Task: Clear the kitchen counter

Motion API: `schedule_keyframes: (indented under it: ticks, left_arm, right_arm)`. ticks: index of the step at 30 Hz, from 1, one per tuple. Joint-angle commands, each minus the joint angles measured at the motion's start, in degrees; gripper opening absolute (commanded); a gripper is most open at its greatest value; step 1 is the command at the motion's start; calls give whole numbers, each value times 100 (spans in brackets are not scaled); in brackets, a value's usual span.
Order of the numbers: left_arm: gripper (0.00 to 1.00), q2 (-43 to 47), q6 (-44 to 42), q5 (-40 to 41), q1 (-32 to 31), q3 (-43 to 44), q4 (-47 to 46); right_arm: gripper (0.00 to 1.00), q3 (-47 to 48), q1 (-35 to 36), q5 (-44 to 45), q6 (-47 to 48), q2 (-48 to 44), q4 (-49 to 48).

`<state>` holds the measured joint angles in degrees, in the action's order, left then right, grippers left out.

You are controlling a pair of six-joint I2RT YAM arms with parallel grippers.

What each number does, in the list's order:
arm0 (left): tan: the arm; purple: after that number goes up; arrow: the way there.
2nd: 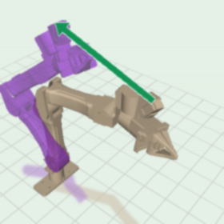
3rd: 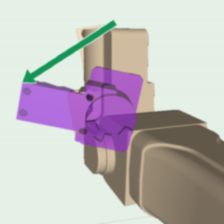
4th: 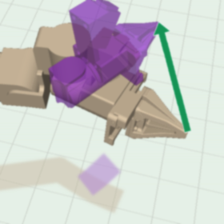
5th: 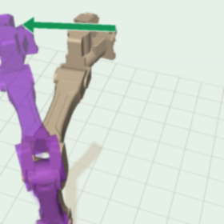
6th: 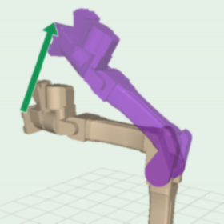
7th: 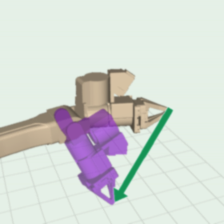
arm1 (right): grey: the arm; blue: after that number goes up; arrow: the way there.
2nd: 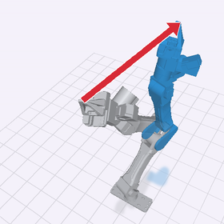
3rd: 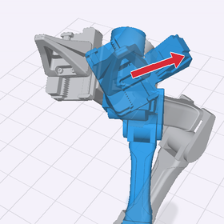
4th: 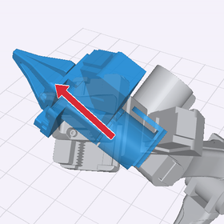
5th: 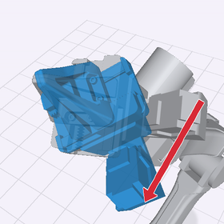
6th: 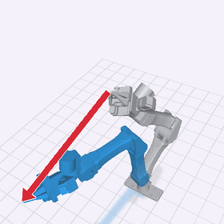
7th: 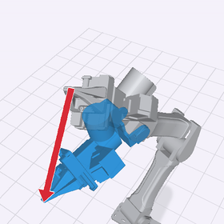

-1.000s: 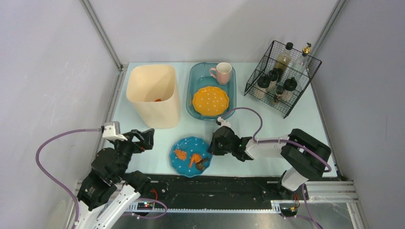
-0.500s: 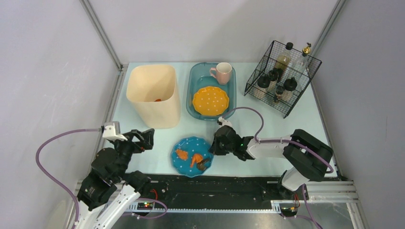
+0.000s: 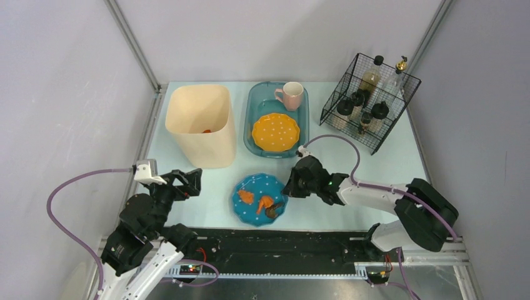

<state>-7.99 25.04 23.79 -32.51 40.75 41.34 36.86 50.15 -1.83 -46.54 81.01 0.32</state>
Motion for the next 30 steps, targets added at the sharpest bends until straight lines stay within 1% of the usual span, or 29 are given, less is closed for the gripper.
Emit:
schedule_keyframes:
  ticks: [1,5,10,12,16,24,27,30]
  left_arm:
    - [98,37,58,17,-36,-16,-36]
    - [98,95,66,37,-40,-21,-38]
    - [98,148,71,62,-39,-17,-38]
    - [98,143,64,50,-44,-16,-39]
    - [98,123,68,38,-44,-17,-36]
    - [98,107,68,25,-40,-15,-35]
    - [98,86,65,18,-40,-22,-37]
    - [98,55,56,5,-43,-11,-29]
  right_arm:
    - [0,380,-233,-720,-318,-698,-711]
    - [0,492,-322,-940,-307,-993,-523]
    - [0,731,-419,-984,-210,-1407,-131]
    - [0,964,-459,-933,-98,-1499,347]
    - [0,1491,-566,-891,95,-1615,861]
    - [0,2898,-1051,-863,426,-1430,1697]
    - [0,3294,-1207,-905,443,-1237,1802]
    - [0,3957,-1364,-859,514,-979,2048]
